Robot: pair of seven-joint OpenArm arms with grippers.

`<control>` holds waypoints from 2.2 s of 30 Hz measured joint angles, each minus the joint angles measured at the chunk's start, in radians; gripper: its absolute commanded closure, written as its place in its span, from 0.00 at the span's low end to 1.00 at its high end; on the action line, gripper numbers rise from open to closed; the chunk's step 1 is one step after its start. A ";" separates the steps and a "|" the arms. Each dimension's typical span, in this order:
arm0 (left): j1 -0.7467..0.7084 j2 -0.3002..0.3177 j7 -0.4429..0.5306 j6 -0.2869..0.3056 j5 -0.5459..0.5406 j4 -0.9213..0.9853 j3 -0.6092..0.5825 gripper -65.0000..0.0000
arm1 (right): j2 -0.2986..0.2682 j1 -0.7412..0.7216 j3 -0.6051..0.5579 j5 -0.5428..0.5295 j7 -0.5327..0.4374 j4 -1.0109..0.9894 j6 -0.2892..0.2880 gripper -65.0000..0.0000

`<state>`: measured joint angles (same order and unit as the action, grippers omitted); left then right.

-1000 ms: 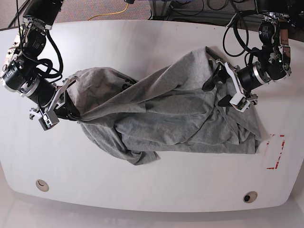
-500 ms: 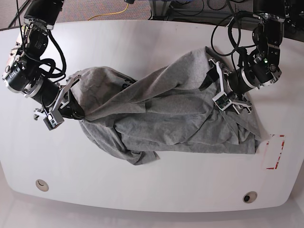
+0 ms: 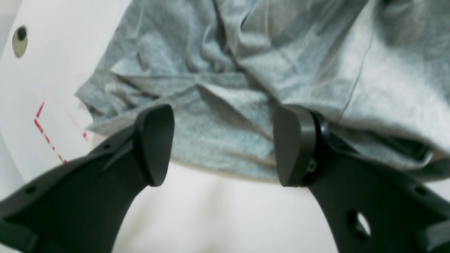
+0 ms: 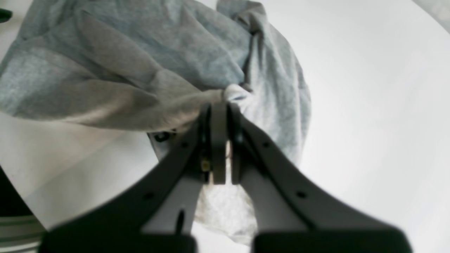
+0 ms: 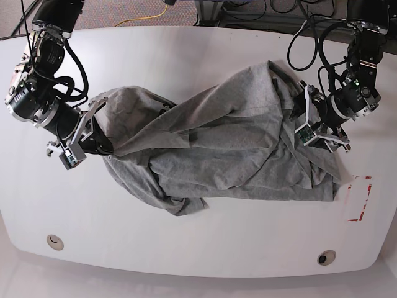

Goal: Layout the t-shirt on the table in an organized manner, then fold the t-shirt properly
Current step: 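Grasp the opposite edge of the shirt with the left gripper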

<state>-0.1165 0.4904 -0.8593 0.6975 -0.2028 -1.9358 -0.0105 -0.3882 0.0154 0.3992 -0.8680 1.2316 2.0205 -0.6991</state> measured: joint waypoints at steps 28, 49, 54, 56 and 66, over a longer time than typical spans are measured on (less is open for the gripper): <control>-0.064 0.092 -0.038 0.003 -0.007 0.032 -0.156 0.36 | 0.008 0.003 0.002 0.003 0.000 -0.002 0.000 1.00; -0.030 0.067 -0.036 0.000 -0.003 0.114 -0.194 0.36 | 0.008 0.003 0.002 0.003 0.000 -0.002 0.000 1.00; 0.004 0.068 -0.039 0.000 0.000 0.116 -0.243 0.36 | 0.009 0.003 0.002 0.003 0.000 -0.002 0.000 1.00; 0.011 0.065 -0.032 0.000 -0.004 0.116 -0.256 0.36 | 0.009 0.003 0.002 0.003 0.000 -0.002 0.000 1.00; 0.009 0.056 -0.038 0.000 0.000 0.116 -0.267 0.40 | 0.026 0.003 0.003 0.003 0.000 -0.002 0.000 1.00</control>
<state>-0.1074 0.5468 -0.8970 0.6975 -0.2024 -1.8202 -0.2779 -0.3622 0.0185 0.4019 -0.8650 1.2316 2.0190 -0.6991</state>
